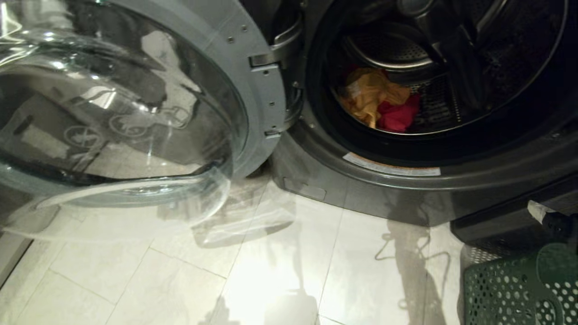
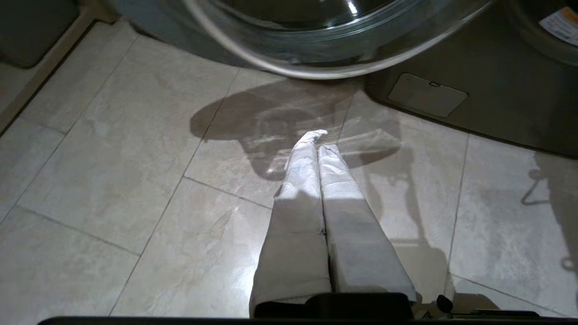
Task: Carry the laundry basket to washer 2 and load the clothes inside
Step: Place the clothes into the washing machine
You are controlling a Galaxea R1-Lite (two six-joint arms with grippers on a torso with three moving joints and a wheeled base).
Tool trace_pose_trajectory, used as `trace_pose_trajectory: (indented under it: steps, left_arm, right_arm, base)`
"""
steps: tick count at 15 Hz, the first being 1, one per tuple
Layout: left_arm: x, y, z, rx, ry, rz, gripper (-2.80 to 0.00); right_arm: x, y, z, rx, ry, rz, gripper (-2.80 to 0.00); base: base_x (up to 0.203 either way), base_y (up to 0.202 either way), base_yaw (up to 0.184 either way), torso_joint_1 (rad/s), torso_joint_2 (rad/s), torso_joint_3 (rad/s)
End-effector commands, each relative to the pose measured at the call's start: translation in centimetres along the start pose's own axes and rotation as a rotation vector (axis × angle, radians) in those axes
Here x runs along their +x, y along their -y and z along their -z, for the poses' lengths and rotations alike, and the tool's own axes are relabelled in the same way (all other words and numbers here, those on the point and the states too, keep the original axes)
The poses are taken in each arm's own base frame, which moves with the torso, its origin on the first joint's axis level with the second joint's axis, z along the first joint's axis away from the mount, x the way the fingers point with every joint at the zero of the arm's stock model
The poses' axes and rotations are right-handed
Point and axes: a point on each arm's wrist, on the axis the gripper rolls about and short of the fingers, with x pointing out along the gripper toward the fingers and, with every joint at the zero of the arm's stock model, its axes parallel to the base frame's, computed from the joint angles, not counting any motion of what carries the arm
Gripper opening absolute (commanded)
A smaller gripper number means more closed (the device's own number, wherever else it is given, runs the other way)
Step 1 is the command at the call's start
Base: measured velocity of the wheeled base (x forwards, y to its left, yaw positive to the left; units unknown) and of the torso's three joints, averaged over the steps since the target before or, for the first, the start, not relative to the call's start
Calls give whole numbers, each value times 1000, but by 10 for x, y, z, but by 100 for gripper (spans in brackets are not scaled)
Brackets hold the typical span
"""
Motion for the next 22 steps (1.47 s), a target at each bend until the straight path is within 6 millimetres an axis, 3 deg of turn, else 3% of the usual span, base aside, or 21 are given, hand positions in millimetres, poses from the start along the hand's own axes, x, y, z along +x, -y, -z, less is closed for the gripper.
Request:
trace_pose_trajectory:
  steps: [1,8,13,18,22]
  left_arm:
    - [2,0,11,0,-39,-2,-280]
    - [2,0,11,0,-39,-2,-280]
    - [2,0,11,0,-39,-2,-280]
    - [2,0,11,0,-39,-2,-280]
    - [2,0,11,0,-39,-2,-280]
  right_arm:
    - [3,1,2,-2,-11,11,0]
    - [4,3,12,-5,-58,33,0]
    - [24,-2,21,-7,-140,10,0]
    - [56,-15,19,71,-204,-263,0]
    - [70,-28,34,69,-312,-349,0]
  base:
    - [1,11,-178,1,-2,3]
    - [2,7,-177,5,2,3]
    - [1,7,-177,2,1,3]
    - [1,3,-74,1,2,1]
    - [0,0,0,0,0,0]
